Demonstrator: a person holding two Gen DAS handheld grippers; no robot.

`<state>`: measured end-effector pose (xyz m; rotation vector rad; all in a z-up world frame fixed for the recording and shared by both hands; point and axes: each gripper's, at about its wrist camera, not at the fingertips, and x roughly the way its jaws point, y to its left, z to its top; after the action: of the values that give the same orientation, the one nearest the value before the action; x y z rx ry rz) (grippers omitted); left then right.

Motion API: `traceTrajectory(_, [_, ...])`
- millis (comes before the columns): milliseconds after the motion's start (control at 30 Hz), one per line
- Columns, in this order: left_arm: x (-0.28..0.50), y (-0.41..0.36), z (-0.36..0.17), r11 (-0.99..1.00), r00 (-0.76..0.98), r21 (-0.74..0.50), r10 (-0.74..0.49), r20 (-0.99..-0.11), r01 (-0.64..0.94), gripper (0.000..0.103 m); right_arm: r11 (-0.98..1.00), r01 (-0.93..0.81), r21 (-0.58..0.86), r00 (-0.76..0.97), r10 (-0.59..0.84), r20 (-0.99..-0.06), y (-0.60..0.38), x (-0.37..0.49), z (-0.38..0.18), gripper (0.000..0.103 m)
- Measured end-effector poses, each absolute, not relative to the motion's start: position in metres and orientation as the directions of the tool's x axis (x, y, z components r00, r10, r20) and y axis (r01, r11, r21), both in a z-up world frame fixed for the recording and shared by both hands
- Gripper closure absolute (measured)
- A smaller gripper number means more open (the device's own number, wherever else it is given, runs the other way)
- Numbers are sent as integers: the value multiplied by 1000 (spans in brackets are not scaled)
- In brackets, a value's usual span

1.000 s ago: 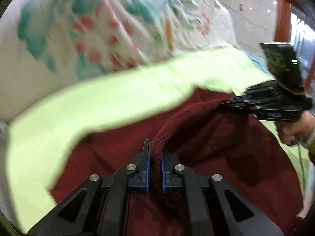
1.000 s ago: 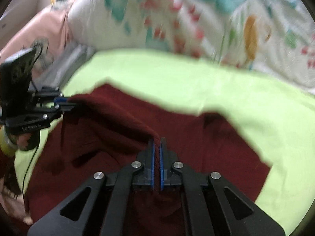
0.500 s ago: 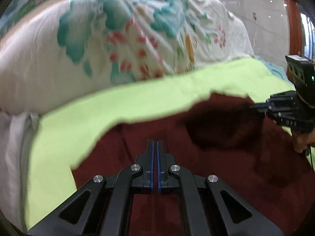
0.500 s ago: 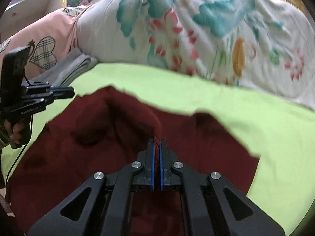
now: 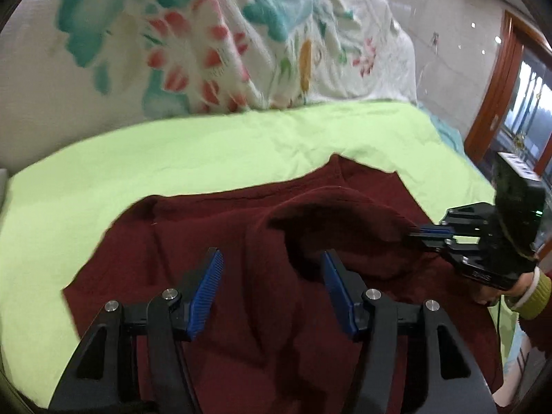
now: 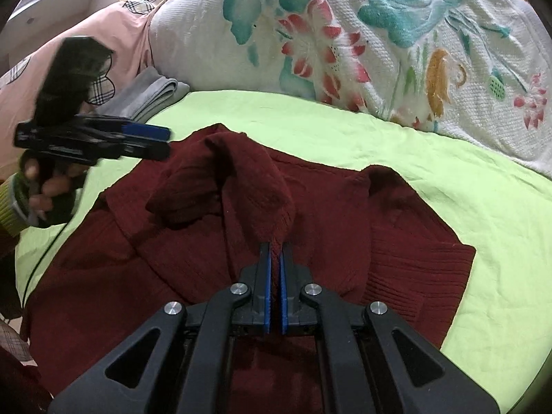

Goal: Fold large clothes

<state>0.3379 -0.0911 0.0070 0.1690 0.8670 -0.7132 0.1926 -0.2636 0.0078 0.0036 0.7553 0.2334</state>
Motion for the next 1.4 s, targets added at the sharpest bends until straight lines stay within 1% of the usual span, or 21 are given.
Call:
traceTrajectory(67, [351,-100,-1,753,407,-144,-494,-769,642,45,974,-207,95,698,215,-683,-265,195,7,98])
traceTrajectory(100, [356,-108,-6,745,397,-139,-492,-775,652,53,974,-204,100,696,217,-685,-266,196,7,98])
traceTrajectory(133, [358,-110,-9,744,402,-126,-485,-777,656,92,974,-200,107,694,218,-686,-268,199,6,98])
traceTrajectory(167, [361,-115,-12,737,392,-117,-479,-785,665,101,976,-189,109,696,212,-686,-270,201,7,98])
traceTrajectory(333, [332,-98,14,750,540,-27,-500,-677,661,101,985,-134,113,792,174,-586,-283,193,32,99])
traceTrajectory(400, [304,-83,21,750,598,45,-488,-636,660,101,986,-144,86,808,167,-565,-280,183,35,99])
traceTrajectory(500, [272,-68,11,749,615,90,-462,-639,656,101,978,-203,52,785,194,-588,-266,170,25,99])
traceTrajectory(567, [255,-62,-5,746,592,88,-444,-673,660,101,966,-258,18,738,209,-642,-251,162,8,99])
traceTrajectory(667, [239,-49,-30,756,515,13,-433,-739,654,96,955,-297,23,668,225,-709,-239,154,-9,95])
traceTrajectory(767, [231,-27,-39,789,461,-97,-448,-766,606,93,946,-317,58,610,251,-752,-236,140,-13,81])
traceTrajectory(800, [230,-20,-38,794,448,-131,-461,-766,594,91,947,-314,69,602,254,-757,-238,136,-12,72])
traceTrajectory(833, [229,-12,-36,798,431,-180,-482,-763,575,86,948,-307,79,599,257,-759,-240,133,-12,62])
traceTrajectory(900, [232,4,-30,808,410,-270,-516,-752,523,74,954,-275,116,602,265,-753,-246,123,-8,57])
traceTrajectory(933, [236,9,-28,807,398,-308,-534,-746,504,64,957,-248,147,606,272,-748,-252,120,-6,56])
traceTrajectory(967, [239,14,-26,803,386,-355,-556,-736,479,59,960,-200,198,610,280,-742,-261,120,-3,56])
traceTrajectory(1100, [270,21,-23,786,358,-495,-612,-705,370,55,918,-23,397,655,314,-687,-291,130,5,56])
traceTrajectory(1167, [286,17,-23,796,361,-506,-602,-712,331,54,844,70,532,682,349,-643,-309,144,3,56])
traceTrajectory(1233, [303,10,-27,816,362,-496,-577,-732,297,52,822,146,550,666,330,-669,-314,161,-3,56])
traceTrajectory(1333, [319,0,-39,824,317,-499,-564,-762,267,53,821,218,527,614,305,-728,-311,187,-21,57])
traceTrajectory(1367, [322,-5,-43,831,309,-488,-554,-773,267,61,823,249,510,582,293,-759,-308,194,-30,57])
traceTrajectory(1400, [324,-11,-47,842,304,-464,-535,-789,276,71,827,265,496,568,282,-773,-306,198,-37,72])
